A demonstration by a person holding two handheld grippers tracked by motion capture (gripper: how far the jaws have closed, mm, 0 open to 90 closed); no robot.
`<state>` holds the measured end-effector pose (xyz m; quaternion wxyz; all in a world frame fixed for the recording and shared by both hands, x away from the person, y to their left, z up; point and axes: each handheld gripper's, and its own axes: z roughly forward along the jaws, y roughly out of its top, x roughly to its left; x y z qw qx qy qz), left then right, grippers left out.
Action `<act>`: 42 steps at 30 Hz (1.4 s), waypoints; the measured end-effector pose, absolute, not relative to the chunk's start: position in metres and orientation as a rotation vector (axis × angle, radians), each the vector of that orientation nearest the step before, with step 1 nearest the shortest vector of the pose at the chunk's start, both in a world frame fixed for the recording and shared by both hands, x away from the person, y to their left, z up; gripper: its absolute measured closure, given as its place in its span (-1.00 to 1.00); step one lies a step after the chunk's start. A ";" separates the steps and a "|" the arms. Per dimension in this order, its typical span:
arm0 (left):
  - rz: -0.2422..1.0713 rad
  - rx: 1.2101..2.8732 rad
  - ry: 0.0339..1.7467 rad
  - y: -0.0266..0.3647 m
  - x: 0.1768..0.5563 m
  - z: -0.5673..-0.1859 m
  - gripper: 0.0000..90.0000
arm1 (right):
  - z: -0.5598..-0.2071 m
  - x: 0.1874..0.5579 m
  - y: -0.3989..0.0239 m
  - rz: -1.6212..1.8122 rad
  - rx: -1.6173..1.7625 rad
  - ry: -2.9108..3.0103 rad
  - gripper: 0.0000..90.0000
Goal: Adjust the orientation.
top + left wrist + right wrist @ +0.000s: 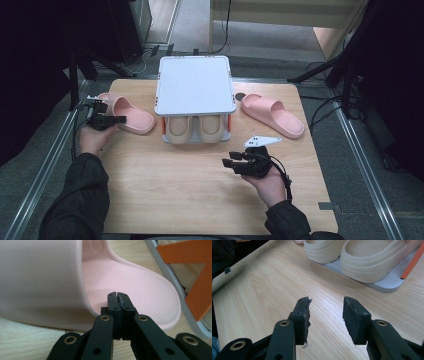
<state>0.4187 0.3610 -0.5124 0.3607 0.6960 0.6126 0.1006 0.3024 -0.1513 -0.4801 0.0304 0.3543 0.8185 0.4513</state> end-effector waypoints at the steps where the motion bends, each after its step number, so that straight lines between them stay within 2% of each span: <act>1: 0.263 1.791 1.580 0.361 0.418 -0.512 0.99 | -0.480 0.303 -0.151 1.387 1.090 2.528 0.28; 16: 0.229 1.792 1.584 0.373 0.404 -0.512 0.94 | -0.484 0.306 -0.133 1.382 1.008 2.586 0.29; 34: 0.276 1.781 1.618 0.393 0.375 -0.511 0.93 | -0.483 0.315 -0.110 1.397 0.931 2.649 0.29; 37: 0.230 1.763 1.597 0.390 0.373 -0.507 0.77 | -0.483 0.317 -0.107 1.396 0.909 2.659 0.28; 39: 0.268 1.767 1.566 0.386 0.370 -0.499 0.57 | -0.482 0.317 -0.106 1.401 0.899 2.660 0.28; 42: 0.305 1.755 1.564 0.384 0.368 -0.489 0.44 | -0.482 0.318 -0.106 1.403 0.905 2.662 0.28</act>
